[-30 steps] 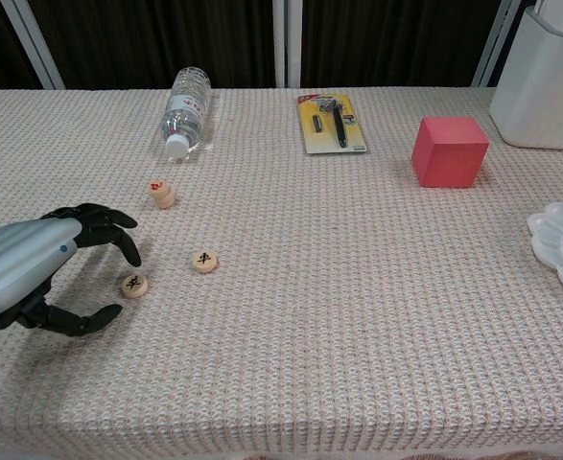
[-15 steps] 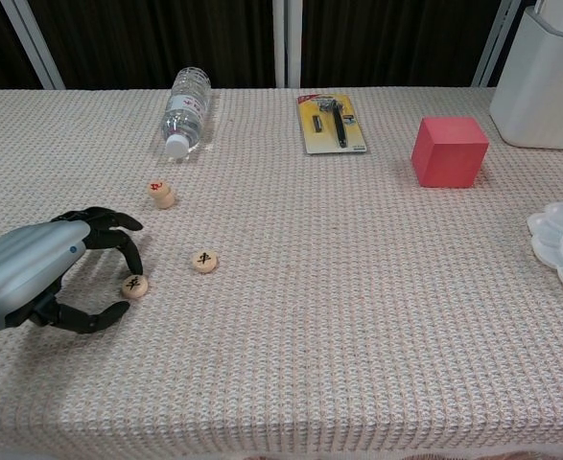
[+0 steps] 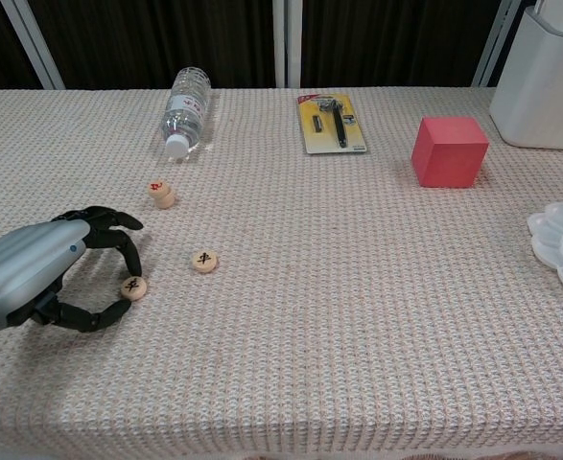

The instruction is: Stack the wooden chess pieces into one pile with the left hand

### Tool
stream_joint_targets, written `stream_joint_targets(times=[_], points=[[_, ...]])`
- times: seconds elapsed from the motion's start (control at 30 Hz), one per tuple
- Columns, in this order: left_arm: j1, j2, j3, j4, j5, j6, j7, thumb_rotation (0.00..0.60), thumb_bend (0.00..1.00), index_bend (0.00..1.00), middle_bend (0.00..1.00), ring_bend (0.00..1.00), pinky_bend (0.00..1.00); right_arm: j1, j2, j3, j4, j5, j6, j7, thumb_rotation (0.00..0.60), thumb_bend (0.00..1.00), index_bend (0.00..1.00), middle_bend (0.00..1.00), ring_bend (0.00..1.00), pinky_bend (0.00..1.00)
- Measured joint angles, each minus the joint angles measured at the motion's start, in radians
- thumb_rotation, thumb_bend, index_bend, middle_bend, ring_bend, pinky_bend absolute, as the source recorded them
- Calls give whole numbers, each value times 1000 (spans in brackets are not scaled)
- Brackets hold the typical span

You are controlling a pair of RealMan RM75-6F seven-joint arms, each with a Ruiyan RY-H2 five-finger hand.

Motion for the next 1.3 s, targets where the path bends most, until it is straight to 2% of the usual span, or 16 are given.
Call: stream_joint_targets(times=[0.53, 0.73, 0.87, 1.1, 1.3], points=[[10, 7, -20, -2, 28, 25, -11, 600, 306, 488, 144, 0, 0, -1, 0, 0, 0, -1, 3, 2, 600, 240, 0, 0, 0, 0], [3, 61, -46, -69, 54, 53, 13, 600, 306, 488, 147, 0, 0, -1, 0, 1, 1, 0, 1, 4, 600, 240, 0, 0, 0, 0], [-22, 126, -90, -137, 59, 51, 54, 600, 306, 487, 147, 0, 0, 0, -2, 0, 1, -2, 1, 2, 600, 241, 0, 0, 0, 0], [-99, 185, -179, -178, -20, -58, 75, 600, 306, 485, 147, 0, 0, 4, -6, -1, 1, 2, -8, -9, 600, 240, 0, 0, 0, 0], [-186, 194, -232, -111, -88, -190, 9, 600, 306, 486, 154, 0, 0, 7, -4, 1, 4, 7, -14, 3, 600, 241, 0, 0, 0, 0]])
